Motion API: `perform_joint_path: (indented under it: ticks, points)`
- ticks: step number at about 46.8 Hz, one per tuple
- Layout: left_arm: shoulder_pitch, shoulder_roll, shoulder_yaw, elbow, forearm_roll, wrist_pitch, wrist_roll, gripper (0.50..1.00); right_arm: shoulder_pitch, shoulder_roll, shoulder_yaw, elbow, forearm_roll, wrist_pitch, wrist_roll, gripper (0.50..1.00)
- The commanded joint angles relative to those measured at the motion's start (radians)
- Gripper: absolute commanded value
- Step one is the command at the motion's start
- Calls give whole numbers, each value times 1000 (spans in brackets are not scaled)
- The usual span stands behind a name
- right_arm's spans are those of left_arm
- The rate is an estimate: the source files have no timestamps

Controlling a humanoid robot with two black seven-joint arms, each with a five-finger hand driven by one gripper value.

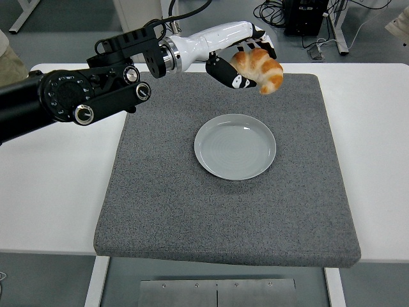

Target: Place the bread on the plate

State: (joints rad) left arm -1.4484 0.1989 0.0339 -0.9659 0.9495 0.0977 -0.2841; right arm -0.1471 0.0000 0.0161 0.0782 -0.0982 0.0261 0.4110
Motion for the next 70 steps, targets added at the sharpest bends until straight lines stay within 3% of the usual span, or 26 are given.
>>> perform_joint_path:
  ticks: [1,16,36,48,70]
  points:
    - [0,-32,23,26,0,2,-3,500,0,0,1,0,0,0,0,1000]
    - [52,-58,69,84,0,8,-13,500,0,0,-1,0,0,0,0,1000]
    - [155,-156,72,127,9,31,-17,500,0,0,-1,0,0,0,0,1000]
    - [175,-164,161,138,9,73,-18,500,0,0,-1,0,0,0,0,1000]
    - [218,-165,170,194,9,96,-18,500,0,0,-1,0,0,0,0,1000]
